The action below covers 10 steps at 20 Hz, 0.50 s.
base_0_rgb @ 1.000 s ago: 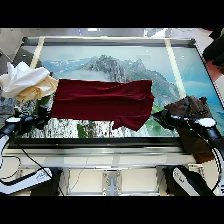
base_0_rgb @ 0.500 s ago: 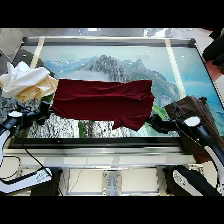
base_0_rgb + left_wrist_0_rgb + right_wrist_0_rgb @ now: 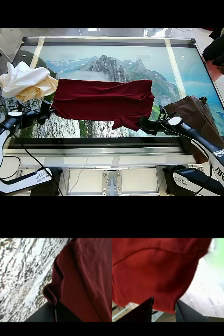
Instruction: Fold the shirts.
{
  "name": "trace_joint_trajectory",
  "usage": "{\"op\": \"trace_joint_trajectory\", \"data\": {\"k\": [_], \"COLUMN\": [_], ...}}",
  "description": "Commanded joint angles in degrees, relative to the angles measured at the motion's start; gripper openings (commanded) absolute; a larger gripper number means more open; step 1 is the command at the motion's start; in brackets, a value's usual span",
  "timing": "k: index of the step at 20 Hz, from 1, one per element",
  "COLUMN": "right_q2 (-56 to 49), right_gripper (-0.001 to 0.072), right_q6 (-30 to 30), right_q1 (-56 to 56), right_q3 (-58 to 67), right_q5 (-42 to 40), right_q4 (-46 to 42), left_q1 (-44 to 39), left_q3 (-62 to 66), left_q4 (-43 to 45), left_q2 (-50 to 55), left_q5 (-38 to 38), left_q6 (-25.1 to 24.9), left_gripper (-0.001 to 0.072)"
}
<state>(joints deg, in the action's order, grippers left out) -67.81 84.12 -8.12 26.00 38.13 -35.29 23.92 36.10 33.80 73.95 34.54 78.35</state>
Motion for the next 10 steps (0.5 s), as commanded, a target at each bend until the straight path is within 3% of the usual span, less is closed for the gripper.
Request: {"op": "trace_joint_trajectory", "data": {"k": [1, 3, 6, 10], "right_q2": [-0.68, 1.20, 9.46, 23.76], "right_gripper": [0.0020, 0.0007, 0.0007, 0.0007], "right_q6": [-0.83, -4.39, -4.61, 2.73], "right_q1": [-1.92, -1.86, -0.46, 5.70], "right_q3": [0.28, 1.86, 5.84, 10.49], "right_q5": [-1.22, 1.77, 8.35, 21.57], "right_q4": [1.84, 2.19, -2.34, -14.86], "left_q1": [0.00, 0.20, 2.93, 9.16], "left_q3": [0.07, 0.22, 0.31, 0.31], "left_q4": [-0.02, 0.09, 5.35, 20.68], "left_q2": [-0.02, -1.64, -10.21, -28.50], "left_q5": [1.40, 4.44, 10.47, 22.05], "left_q6": [-1.29, -4.90, -6.84, -6.78], "left_gripper": [0.0017, 0.0016, 0.0016, 0.0015]}}
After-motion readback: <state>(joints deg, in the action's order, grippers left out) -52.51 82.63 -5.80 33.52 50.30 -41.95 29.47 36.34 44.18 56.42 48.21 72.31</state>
